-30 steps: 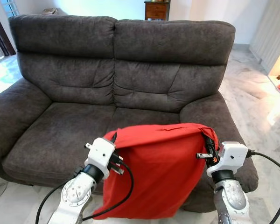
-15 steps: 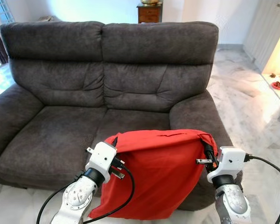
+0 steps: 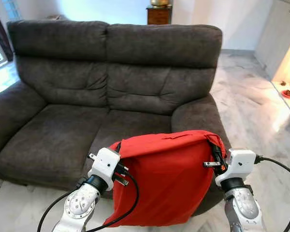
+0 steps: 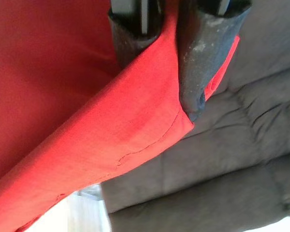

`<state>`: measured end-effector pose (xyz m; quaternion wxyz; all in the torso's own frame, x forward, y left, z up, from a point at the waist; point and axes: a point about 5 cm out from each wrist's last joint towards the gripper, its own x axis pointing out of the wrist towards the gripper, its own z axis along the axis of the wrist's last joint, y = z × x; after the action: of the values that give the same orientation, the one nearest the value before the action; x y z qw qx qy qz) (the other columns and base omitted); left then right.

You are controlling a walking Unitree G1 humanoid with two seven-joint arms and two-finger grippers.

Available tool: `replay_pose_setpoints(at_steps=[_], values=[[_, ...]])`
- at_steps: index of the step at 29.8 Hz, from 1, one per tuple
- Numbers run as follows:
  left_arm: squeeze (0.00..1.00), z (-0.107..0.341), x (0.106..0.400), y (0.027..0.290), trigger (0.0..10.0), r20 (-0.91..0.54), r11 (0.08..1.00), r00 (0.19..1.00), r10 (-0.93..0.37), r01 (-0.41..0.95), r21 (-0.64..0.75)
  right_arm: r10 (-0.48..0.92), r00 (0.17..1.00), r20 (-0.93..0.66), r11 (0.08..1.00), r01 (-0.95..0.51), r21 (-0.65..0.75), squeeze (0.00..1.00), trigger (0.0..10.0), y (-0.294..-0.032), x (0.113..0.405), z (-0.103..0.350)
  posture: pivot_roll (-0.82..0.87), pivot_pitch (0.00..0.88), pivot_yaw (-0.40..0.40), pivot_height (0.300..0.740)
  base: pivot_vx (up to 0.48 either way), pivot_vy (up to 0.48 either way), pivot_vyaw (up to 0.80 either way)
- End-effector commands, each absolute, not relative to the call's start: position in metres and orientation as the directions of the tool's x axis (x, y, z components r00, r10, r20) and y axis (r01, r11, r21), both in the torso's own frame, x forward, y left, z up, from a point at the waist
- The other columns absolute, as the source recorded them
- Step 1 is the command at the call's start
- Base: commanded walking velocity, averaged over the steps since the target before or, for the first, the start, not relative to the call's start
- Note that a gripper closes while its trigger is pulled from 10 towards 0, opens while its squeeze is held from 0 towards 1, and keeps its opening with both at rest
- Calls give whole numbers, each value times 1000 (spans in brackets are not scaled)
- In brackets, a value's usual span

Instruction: Move the pillow to the sofa from floor

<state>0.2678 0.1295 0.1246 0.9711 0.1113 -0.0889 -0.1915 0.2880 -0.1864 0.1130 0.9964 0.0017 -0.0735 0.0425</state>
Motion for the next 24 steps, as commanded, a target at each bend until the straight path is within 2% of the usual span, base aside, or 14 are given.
replay_pose_setpoints(at_steps=[1,17,24], values=[[0,147,271,142,10000,236,928,912,-336,278,248,75,980,187,997,-77,4,0,10000,-188,289,122,25,60,19,740,0,0,800],[0,157,275,150,10000,256,934,918,-304,235,268,60,979,197,997,-69,36,0,10000,-187,292,128,31,64,22,740,0,0,50],[0,164,279,159,10000,280,947,923,-265,193,258,83,963,258,995,-92,24,0,10000,-183,296,144,30,63,21,740,34,0,0]])
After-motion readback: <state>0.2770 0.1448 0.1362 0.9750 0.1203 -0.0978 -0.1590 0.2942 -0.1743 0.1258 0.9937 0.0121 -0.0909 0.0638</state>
